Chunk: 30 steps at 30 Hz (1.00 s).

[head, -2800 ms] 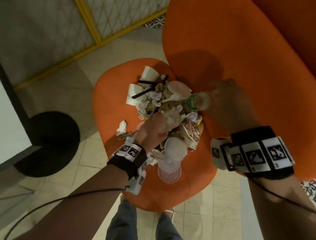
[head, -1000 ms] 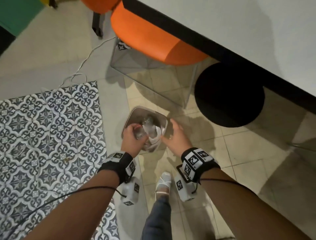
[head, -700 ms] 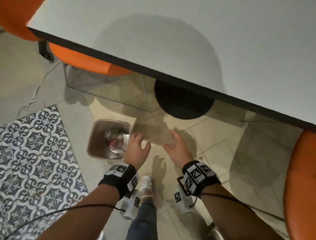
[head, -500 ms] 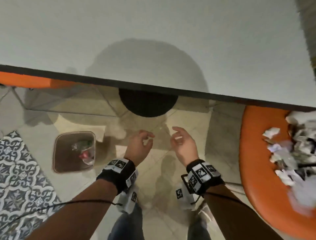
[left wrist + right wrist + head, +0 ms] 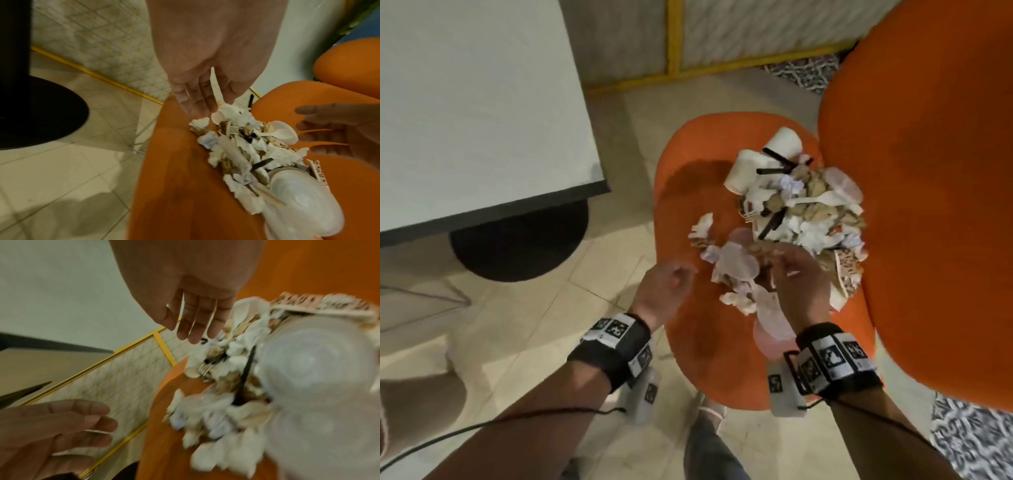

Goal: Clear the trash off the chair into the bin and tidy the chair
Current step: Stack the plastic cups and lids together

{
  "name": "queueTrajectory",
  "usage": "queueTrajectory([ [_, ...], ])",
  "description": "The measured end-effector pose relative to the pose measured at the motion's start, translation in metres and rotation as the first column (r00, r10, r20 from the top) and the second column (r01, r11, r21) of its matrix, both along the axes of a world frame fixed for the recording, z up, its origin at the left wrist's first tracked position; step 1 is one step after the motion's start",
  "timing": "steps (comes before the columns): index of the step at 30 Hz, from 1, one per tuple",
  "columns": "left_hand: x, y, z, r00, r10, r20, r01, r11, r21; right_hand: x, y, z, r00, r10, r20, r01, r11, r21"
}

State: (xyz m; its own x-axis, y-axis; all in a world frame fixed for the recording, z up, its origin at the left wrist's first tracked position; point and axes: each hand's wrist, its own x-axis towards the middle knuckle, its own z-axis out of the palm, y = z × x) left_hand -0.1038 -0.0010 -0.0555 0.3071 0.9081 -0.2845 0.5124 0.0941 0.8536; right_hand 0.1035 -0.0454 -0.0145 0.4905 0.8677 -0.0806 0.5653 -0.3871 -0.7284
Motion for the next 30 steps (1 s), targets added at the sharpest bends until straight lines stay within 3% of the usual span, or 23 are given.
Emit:
queueTrajectory([
  [5, 0.082, 0.020, 0.006, 1.000, -0.004, -0.016, 0.006, 0.996, 0.088, 0.096, 0.006, -0.001, 0.995, -0.093, 0.023, 0.093, 0.996, 0.019],
  [9, 0.111, 0.036, 0.005, 0.999, -0.018, -0.035, 0.024, 0.982, 0.186, 0.142, 0.025, -0.015, 0.987, -0.079, 0.138, 0.054, 0.983, 0.176],
  [14, 0.132, 0.064, 0.012, 0.999, 0.021, 0.038, -0.030, 0.969, 0.246, 0.175, 0.082, -0.023, 0.981, 0.014, 0.195, -0.021, 0.999, 0.034],
  [18, 0.145, 0.074, 0.019, 0.991, -0.133, -0.012, 0.131, 0.945, 0.301, 0.190, 0.116, -0.033, 0.975, 0.151, 0.165, -0.115, 0.970, -0.213],
  [21, 0.159, 0.051, 0.012, 0.929, -0.327, -0.173, 0.368, 0.864, 0.345, 0.196, 0.127, -0.042, 0.970, 0.184, 0.156, -0.139, 0.955, -0.262],
  [24, 0.178, 0.017, -0.007, 0.769, -0.502, -0.395, 0.620, 0.737, 0.269, 0.199, 0.123, -0.046, 0.960, 0.208, 0.185, -0.174, 0.967, -0.186],
  [27, 0.194, -0.005, -0.024, 0.662, -0.577, -0.478, 0.708, 0.691, 0.146, 0.202, 0.113, -0.039, 0.963, 0.123, 0.240, -0.097, 0.988, -0.118],
  [30, 0.204, -0.008, -0.032, 0.665, -0.576, -0.476, 0.703, 0.697, 0.138, 0.191, 0.092, -0.014, 0.973, -0.006, 0.229, -0.027, 0.989, 0.145],
])
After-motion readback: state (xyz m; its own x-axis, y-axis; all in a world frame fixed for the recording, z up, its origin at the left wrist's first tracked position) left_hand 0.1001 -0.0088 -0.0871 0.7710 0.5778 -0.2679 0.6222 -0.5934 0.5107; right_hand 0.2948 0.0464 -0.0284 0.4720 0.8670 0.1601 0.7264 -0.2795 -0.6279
